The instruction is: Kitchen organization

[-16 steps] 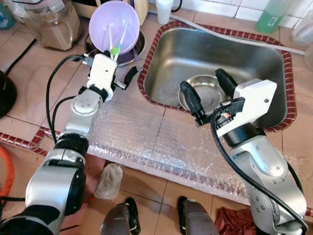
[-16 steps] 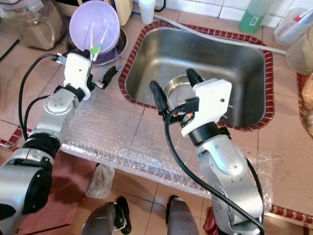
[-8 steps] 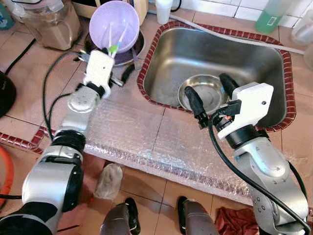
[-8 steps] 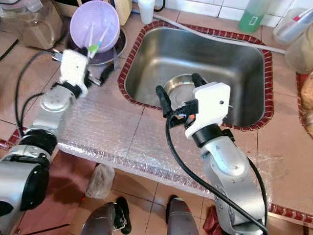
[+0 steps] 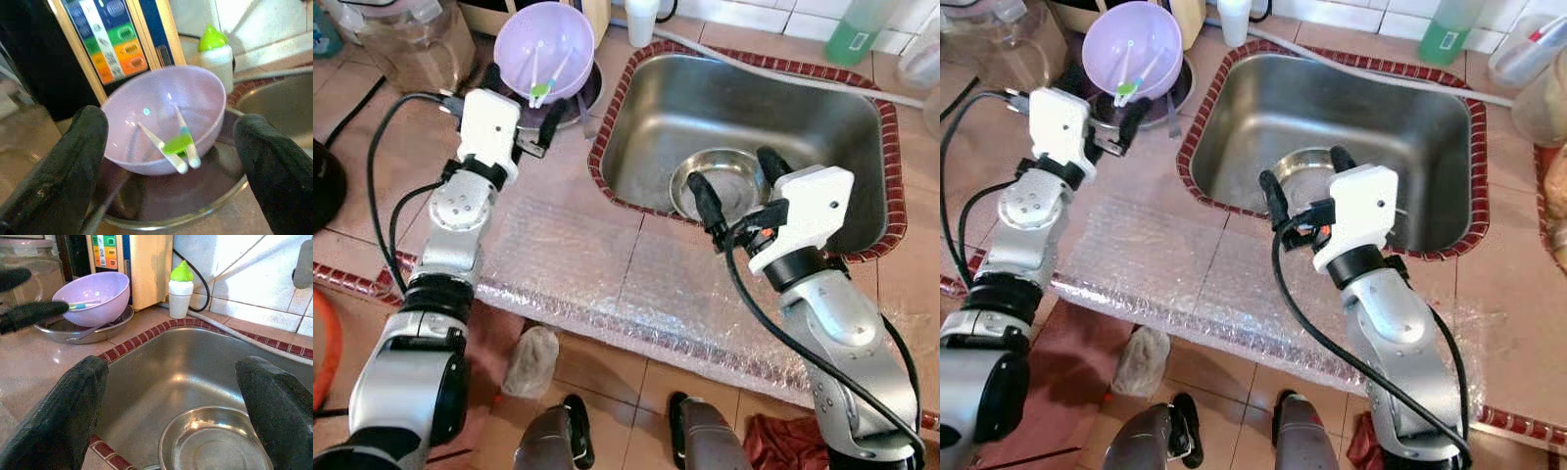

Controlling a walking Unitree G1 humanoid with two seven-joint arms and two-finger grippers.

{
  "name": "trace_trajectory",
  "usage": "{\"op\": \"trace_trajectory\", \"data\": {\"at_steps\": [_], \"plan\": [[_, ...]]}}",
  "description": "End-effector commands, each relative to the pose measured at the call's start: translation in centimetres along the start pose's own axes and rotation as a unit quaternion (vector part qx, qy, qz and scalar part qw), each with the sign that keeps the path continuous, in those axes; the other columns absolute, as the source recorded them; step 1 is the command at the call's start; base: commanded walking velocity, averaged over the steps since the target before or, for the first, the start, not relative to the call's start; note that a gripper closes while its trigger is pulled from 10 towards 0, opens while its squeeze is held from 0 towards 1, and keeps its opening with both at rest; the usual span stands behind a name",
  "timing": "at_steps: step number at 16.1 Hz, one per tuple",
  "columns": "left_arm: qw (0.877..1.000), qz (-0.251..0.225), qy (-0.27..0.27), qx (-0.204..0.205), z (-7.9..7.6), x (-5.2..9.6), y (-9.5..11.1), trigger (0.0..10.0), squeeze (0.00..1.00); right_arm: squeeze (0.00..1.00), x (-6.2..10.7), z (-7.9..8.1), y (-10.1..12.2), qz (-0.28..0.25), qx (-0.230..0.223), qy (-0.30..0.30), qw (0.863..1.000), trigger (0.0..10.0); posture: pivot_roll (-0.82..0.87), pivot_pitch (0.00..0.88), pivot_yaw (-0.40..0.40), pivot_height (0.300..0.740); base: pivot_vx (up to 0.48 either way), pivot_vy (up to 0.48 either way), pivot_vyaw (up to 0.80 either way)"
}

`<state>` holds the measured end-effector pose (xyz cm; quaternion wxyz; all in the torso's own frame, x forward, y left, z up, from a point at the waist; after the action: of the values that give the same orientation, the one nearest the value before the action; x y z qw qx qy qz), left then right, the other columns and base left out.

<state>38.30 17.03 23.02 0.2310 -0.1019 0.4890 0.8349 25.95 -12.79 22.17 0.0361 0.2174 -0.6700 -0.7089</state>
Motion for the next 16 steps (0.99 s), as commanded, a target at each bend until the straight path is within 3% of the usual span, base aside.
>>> {"op": "trace_trajectory", "data": {"at_steps": [1, 5, 8, 11, 16], "plan": [[1.000, -0.005, 0.011, -0.007, 0.4, 0.6, 0.3, 10.0, 0.00, 0.00, 0.2, 0.1, -0.4, 0.004, 0.009, 0.004, 1.000, 10.0, -0.20, 0.216, 0.040, 0.740, 0.000, 0.000, 0.00], [0.998, 0.047, -0.031, 0.004, -1.7, 2.7, -2.0, 10.0, 0.00, 0.00, 0.0, 0.1, -1.3, 0.007, 0.009, 0.005, 1.000, 10.0, -0.19, 0.208, 0.041, 0.740, 0.000, 0.000, 0.00], [0.995, 0.088, -0.045, 0.010, -1.9, 3.1, -3.4, 10.0, 0.00, 0.00, 0.4, 0.0, -1.7, 0.014, 0.011, 0.005, 1.000, 10.0, -0.20, 0.213, 0.046, 0.740, 0.000, 0.000, 0.00], [0.992, 0.108, -0.066, 0.010, -1.9, 2.4, -4.1, 10.0, 0.00, 0.00, 0.8, 0.1, -1.9, 0.019, 0.013, 0.004, 1.000, 10.0, -0.23, 0.223, 0.050, 0.740, 0.000, 0.000, 0.00], [0.989, 0.104, -0.104, -0.010, -2.2, 0.3, -3.5, 10.0, 0.00, 0.00, 1.8, 0.0, -1.9, 0.028, 0.021, 0.000, 0.999, 10.0, -0.26, 0.238, 0.058, 0.740, 0.000, 0.000, 0.00]]}}
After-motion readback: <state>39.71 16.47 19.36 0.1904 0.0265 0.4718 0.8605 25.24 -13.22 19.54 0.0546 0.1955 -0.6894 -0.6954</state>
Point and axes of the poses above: a point about 5 cm out from each wrist's last joint towards the gripper, its own x axis pointing back from the gripper into the wrist, its own y axis along the axis of the wrist's last joint, z = x × y, the point moved 1 cm from there along -x, pointing out of the wrist towards the gripper, and after that the axes turned 9 degrees about -x, right-handed, at the moved point
